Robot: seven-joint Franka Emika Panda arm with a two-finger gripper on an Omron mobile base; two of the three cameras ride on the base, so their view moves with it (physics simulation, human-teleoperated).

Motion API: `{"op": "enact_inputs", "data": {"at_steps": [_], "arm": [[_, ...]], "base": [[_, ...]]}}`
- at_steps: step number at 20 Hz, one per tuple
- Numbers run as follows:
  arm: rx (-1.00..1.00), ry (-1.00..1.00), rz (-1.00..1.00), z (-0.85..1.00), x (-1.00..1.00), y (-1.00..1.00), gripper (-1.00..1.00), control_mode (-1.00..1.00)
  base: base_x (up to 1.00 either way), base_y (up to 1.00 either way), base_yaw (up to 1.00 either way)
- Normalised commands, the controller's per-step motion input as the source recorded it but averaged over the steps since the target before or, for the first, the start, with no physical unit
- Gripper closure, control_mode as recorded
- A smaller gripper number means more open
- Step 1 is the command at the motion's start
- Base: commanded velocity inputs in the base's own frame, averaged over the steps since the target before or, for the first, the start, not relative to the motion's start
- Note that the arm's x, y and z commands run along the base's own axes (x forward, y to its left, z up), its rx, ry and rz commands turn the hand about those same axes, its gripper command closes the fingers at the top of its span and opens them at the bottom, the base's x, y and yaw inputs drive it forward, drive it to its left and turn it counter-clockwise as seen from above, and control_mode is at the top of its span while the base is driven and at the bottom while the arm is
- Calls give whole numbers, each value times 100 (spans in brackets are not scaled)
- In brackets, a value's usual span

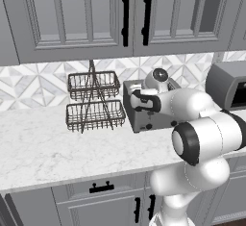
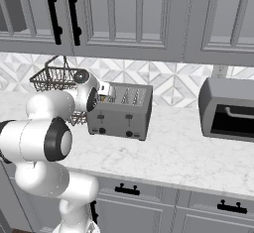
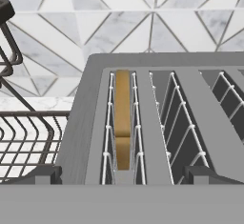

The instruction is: Start the toaster. Once the lever pops up, take the bread to the plate on the dining counter.

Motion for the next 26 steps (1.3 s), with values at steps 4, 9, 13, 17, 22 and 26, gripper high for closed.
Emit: {"op": "enact_inputs", "data": {"at_steps": [4,9,13,17,22,26], "arm": [[0,0,0,0,0,0,-100,-100],[0,0,0,0,0,0,-100,-100],[0,0,0,0,0,0,-100,-100],[0,0,0,0,0,0,-100,-100],[0,0,0,0,0,0,-100,-100],[0,0,0,0,0,0,-100,-100]], "base": [[0,0,0],[0,0,0],[0,0,0],[0,0,0],[0,0,0],[0,0,0]]}}
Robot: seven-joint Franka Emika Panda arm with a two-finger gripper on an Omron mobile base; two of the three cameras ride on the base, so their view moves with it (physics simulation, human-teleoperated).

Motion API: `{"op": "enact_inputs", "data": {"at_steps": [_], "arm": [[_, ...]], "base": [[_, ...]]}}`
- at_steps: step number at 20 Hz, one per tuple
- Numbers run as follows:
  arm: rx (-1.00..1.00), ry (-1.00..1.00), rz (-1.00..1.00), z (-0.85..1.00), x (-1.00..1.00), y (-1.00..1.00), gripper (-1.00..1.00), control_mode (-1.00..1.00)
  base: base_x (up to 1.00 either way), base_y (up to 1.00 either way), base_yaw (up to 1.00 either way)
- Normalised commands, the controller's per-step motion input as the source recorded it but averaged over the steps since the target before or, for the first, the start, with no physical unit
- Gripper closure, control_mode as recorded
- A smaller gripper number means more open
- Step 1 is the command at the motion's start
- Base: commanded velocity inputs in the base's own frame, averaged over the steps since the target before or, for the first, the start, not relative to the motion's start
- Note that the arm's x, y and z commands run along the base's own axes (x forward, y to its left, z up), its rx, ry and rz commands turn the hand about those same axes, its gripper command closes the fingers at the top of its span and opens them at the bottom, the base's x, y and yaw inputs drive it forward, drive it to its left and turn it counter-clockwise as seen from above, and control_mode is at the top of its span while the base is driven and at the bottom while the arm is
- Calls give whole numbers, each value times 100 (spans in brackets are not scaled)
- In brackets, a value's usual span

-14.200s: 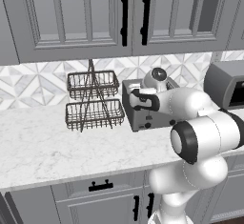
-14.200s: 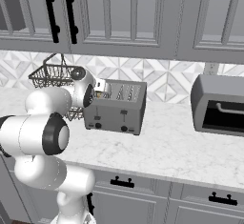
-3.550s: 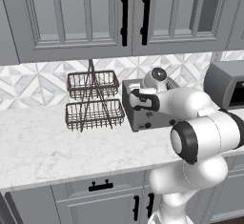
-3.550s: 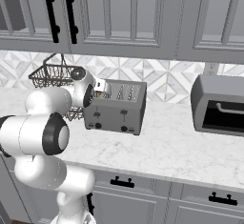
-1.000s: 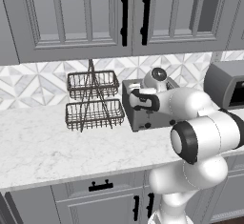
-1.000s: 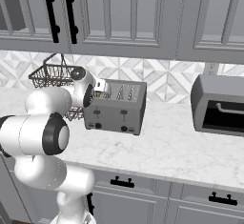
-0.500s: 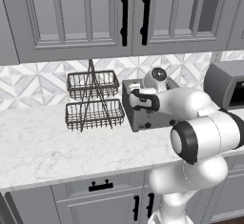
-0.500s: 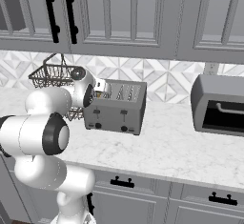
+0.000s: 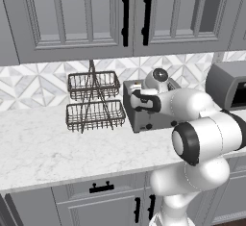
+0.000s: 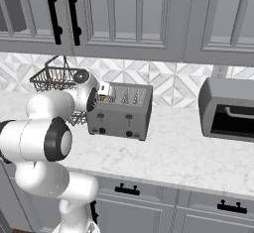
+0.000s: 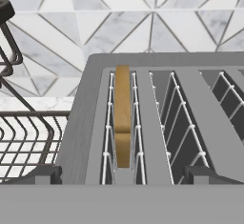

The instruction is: Start the toaster. Once the lever pops up, take the bread to the plate on the dining counter.

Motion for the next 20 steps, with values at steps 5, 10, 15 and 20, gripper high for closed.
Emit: {"op": "enact_inputs", "data": {"at_steps": [5,10,15,20], "arm": [[0,0,0,0,0,0,-100,-100],[0,0,0,0,0,0,-100,-100],[0,0,0,0,0,0,-100,-100],[0,0,0,0,0,0,-100,-100]], "base": [[0,0,0],[0,0,0],[0,0,0],[0,0,0]]}}
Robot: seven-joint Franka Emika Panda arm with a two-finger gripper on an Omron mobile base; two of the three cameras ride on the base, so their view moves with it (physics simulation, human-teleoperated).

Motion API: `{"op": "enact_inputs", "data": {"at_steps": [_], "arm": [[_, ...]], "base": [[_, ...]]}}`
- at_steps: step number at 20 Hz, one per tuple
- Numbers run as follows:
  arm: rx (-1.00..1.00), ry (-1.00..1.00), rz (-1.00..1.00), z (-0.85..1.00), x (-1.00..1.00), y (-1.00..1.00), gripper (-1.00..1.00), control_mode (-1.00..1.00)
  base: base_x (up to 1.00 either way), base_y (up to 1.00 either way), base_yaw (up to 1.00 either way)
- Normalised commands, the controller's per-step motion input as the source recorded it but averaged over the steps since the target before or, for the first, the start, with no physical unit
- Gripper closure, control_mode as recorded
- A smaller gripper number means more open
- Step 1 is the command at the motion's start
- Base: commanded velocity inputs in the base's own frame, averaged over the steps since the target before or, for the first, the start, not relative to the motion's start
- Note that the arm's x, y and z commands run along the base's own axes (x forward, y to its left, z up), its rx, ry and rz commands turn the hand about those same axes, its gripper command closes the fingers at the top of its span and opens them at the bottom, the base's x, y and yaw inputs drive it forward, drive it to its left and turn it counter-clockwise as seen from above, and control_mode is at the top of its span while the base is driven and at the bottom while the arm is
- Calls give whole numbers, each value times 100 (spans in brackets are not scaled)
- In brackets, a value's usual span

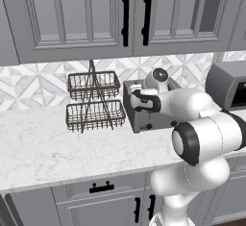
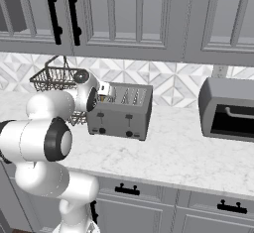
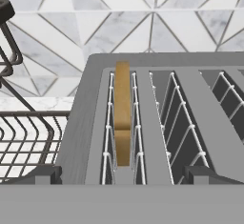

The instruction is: Start the toaster. Once the lever pops up, take the bread to the plate on the dining counter.

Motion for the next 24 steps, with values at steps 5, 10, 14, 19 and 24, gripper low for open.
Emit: {"op": "enact_inputs", "data": {"at_steps": [5,10,14,19,24], "arm": [[0,0,0,0,0,0,-100,-100],[0,0,0,0,0,0,-100,-100],[0,0,0,0,0,0,-100,-100],[0,0,0,0,0,0,-100,-100],[0,0,0,0,0,0,-100,-100]], "base": [[0,0,0],[0,0,0],[0,0,0],[0,0,0],[0,0,0]]}}
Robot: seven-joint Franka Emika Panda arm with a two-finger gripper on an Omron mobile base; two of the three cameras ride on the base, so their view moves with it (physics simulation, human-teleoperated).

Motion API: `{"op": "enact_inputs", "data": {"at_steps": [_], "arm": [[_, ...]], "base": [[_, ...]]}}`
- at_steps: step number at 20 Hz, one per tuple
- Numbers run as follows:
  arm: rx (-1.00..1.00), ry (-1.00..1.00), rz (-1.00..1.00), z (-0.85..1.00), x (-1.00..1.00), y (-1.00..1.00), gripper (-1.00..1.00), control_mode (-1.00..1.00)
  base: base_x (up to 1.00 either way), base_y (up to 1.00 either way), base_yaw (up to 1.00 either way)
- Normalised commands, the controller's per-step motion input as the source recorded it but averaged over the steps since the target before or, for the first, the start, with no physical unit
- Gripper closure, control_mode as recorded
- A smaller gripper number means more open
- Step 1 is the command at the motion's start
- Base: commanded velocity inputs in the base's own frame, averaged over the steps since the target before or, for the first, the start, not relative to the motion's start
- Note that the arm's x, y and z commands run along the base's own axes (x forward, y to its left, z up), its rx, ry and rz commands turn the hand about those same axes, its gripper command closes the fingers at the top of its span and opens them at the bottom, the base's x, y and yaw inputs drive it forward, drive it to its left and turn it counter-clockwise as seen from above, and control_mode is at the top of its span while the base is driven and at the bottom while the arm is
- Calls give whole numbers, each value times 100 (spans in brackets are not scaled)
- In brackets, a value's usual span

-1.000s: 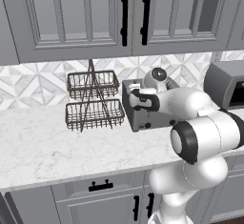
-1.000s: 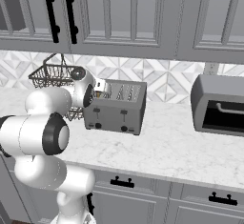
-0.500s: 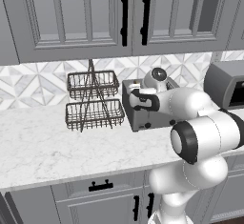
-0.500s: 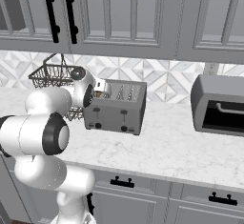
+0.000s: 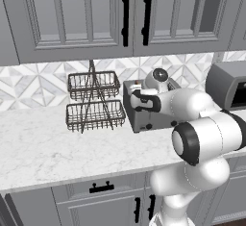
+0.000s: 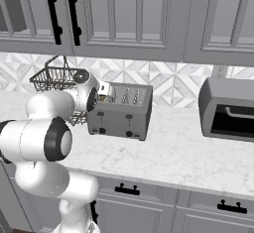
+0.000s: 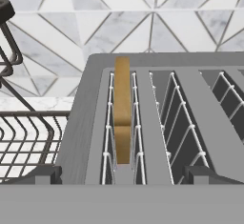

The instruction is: Start the toaster. Once the lever pops up, take the bread to the plate on the dining counter.

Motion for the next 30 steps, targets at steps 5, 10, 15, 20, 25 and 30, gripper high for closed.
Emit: {"op": "enact_inputs", "data": {"at_steps": [5,10,15,20,25,30], "arm": [[0,0,0,0,0,0,-100,-100],[0,0,0,0,0,0,-100,-100],[0,0,0,0,6,0,-100,-100],[0,0,0,0,29,0,-100,-100],[0,0,0,-1,12,0,-100,-100],[0,0,0,-21,0,0,-100,-100]], "base": [[0,0,0],[0,0,0],[0,0,0],[0,0,0],[0,0,0],[0,0,0]]}}
